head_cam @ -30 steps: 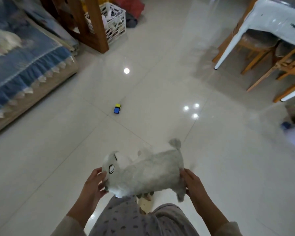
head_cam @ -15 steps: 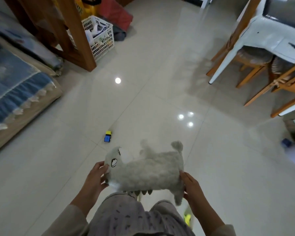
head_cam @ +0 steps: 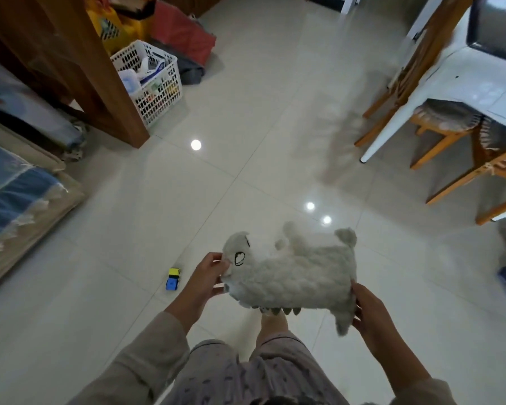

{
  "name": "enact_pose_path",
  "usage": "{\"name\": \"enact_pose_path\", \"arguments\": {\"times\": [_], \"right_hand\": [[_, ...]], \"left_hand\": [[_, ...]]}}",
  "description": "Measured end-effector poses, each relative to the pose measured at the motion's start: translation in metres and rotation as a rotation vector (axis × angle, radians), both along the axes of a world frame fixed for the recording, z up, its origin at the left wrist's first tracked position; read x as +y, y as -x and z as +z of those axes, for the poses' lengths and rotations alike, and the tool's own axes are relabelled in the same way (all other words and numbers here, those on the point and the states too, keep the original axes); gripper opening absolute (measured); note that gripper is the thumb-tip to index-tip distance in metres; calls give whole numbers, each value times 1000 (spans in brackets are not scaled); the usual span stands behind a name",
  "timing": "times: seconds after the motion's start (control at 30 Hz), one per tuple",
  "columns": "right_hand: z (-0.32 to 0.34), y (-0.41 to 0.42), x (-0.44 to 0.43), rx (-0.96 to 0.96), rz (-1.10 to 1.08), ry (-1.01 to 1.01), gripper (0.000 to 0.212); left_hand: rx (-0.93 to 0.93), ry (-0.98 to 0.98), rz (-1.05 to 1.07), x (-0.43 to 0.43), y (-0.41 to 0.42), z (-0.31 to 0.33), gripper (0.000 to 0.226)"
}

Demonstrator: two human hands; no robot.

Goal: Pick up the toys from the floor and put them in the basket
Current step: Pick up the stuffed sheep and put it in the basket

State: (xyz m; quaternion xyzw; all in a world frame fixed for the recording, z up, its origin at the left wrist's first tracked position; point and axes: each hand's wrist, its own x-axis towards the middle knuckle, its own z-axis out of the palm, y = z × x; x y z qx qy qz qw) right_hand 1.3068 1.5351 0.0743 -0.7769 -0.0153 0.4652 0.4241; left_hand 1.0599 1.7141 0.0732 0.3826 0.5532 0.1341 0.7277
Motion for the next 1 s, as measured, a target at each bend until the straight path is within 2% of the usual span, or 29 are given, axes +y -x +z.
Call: {"name": "enact_pose_path", "arguments": {"times": [0.13, 0.2, 0.27, 0.47, 0.57, 0.77, 1.0], "right_hand": [[-14, -50, 77, 20, 85, 54, 25], [-17, -71, 116, 33, 134, 125, 18], [-15, -88, 153, 29, 175, 110, 12], [-4, -140, 260, -3, 429, 73, 35], [0, -155, 306, -25, 480, 12, 37], [-5, -173, 390, -20, 456, -5, 35], [-4, -202, 496, -4, 433, 37, 31]], "left_hand": [[58, 38, 110, 52, -43, -13, 9], [91, 50, 174, 74, -61, -15, 12], [118, 54, 241, 94, -74, -15, 16], [128, 52, 379, 163, -97, -9, 12], [122, 26, 418, 209, -103, -8, 15], [109, -25, 419, 296, -125, -18, 14], [117, -33, 306, 428, -156, -15, 12]]}}
